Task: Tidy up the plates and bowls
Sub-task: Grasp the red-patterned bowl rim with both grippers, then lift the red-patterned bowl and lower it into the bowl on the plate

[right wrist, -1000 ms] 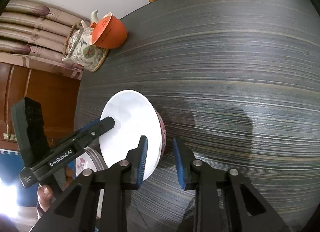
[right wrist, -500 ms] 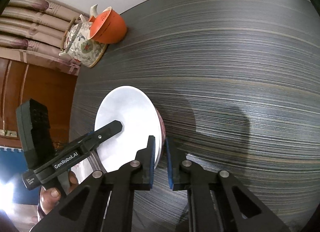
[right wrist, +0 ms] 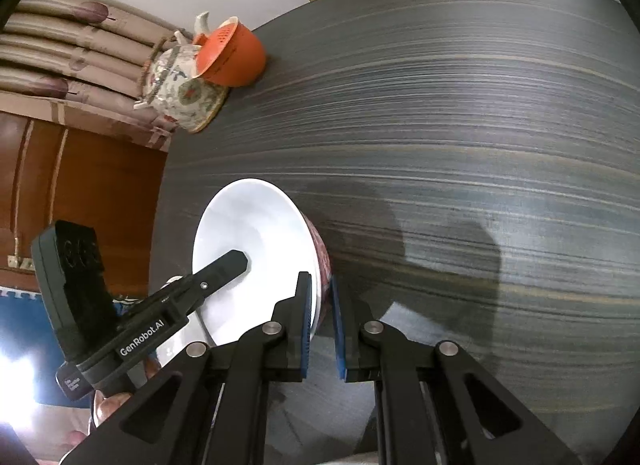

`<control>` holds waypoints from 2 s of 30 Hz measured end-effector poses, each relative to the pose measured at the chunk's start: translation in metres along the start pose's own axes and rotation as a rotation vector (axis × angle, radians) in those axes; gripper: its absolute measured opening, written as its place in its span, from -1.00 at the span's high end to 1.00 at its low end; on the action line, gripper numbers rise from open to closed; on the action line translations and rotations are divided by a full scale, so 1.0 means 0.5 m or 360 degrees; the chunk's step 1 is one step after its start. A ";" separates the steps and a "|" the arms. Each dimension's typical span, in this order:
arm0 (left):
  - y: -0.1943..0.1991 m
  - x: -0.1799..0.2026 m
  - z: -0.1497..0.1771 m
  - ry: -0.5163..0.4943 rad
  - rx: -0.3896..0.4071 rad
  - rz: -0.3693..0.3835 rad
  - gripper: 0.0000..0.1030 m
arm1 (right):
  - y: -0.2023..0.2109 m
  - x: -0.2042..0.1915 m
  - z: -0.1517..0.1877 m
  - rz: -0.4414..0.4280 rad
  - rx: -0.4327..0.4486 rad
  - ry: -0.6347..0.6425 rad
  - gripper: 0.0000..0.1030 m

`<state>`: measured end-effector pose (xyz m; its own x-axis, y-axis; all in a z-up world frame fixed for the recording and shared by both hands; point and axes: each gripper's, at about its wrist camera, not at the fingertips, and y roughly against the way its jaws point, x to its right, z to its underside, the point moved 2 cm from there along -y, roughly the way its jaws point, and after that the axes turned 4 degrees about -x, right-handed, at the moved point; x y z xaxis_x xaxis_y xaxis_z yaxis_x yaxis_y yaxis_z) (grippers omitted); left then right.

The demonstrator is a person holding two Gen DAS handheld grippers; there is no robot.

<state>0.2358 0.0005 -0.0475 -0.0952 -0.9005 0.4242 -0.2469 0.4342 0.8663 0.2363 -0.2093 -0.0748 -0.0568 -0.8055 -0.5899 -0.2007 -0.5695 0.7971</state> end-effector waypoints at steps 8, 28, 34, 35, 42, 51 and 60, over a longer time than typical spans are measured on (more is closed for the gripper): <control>0.087 0.070 0.065 -0.0112 0.0063 0.0004 0.90 | 0.076 -0.013 0.074 -0.0092 0.0076 0.0010 0.78; 0.050 0.257 0.275 -0.0350 -0.0048 0.0035 0.89 | 0.255 0.108 0.390 -0.0082 0.0258 -0.0128 0.77; 0.022 0.261 0.289 -0.0355 -0.0089 -0.0007 0.89 | 0.250 0.140 0.395 -0.0063 0.0254 -0.0146 0.77; 0.015 0.262 0.291 -0.0364 -0.0099 -0.0024 0.89 | 0.248 0.144 0.395 -0.0063 0.0250 -0.0151 0.77; -0.003 0.263 0.300 -0.0395 -0.0099 -0.0064 0.88 | 0.228 0.158 0.389 -0.0071 0.0234 -0.0181 0.77; -0.007 0.269 0.305 -0.0424 -0.0104 -0.0097 0.81 | 0.237 0.157 0.387 -0.0044 0.0257 -0.0179 0.76; 0.003 0.270 0.306 -0.0435 -0.0082 -0.0101 0.80 | 0.242 0.163 0.393 -0.0016 0.0272 -0.0167 0.73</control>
<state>0.0750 -0.1241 -0.0292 -0.3394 -0.8955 0.2879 -0.2119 0.3709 0.9042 0.0151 -0.3117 -0.0521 -0.1539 -0.7731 -0.6153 -0.3645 -0.5344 0.7626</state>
